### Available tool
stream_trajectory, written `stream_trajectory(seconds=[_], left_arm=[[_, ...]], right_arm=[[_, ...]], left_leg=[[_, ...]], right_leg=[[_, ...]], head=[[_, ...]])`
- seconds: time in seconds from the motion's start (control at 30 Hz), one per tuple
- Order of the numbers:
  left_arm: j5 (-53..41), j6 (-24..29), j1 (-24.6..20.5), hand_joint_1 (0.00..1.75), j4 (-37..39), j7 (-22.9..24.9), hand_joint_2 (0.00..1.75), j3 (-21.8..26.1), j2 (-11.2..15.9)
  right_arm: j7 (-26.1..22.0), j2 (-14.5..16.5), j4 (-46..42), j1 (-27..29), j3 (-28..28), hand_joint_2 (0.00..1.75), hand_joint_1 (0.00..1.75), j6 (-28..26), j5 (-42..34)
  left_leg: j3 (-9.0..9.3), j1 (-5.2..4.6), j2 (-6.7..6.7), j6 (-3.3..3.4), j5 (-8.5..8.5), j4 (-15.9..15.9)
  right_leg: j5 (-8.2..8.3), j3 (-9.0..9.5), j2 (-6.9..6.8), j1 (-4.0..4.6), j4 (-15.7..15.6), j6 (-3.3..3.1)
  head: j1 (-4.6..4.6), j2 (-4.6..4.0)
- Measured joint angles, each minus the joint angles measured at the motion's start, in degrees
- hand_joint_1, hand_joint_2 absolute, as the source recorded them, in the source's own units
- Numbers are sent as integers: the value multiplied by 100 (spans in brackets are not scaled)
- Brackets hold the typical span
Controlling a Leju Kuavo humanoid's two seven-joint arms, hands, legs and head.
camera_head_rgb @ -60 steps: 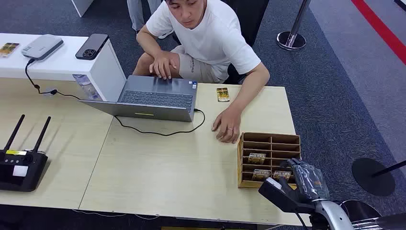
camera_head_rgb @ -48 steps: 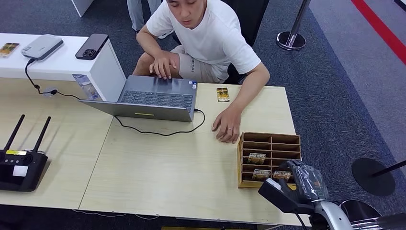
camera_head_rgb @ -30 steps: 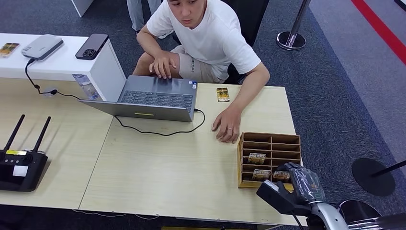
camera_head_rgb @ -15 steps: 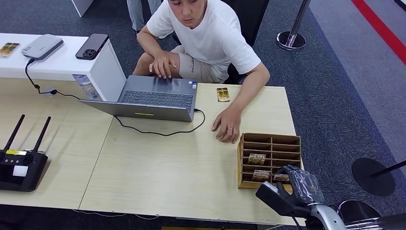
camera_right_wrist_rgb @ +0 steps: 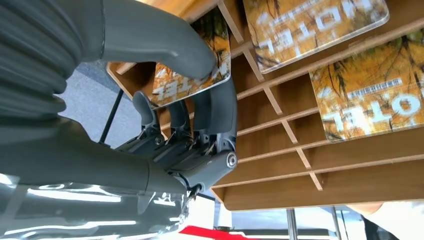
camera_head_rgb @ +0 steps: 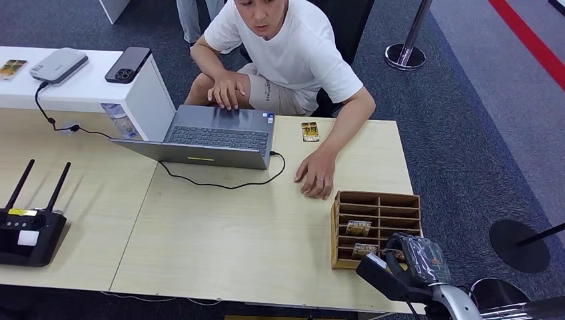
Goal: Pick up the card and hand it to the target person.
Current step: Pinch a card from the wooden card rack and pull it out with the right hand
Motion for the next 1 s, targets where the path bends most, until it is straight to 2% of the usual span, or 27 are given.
stream_trajectory(seconds=[0.03,0.3,1.0], left_arm=[[0,-1,0,0,0,-19,175,0,1],[-43,13,1,0,0,-102,175,0,2],[-26,86,1,0,0,-142,175,-1,2]], right_arm=[[0,1,-1,6,-1,175,138,0,0],[-2,1,-34,28,-4,175,148,0,0],[-120,1,-34,18,5,175,148,-203,168]], left_leg=[[0,0,0,0,0,0],[1,0,0,0,0,0],[-1,0,0,0,0,0]], right_leg=[[0,0,0,0,0,0],[0,1,0,0,0,0],[0,1,0,0,0,0]], head=[[1,0],[0,0],[-1,0]])
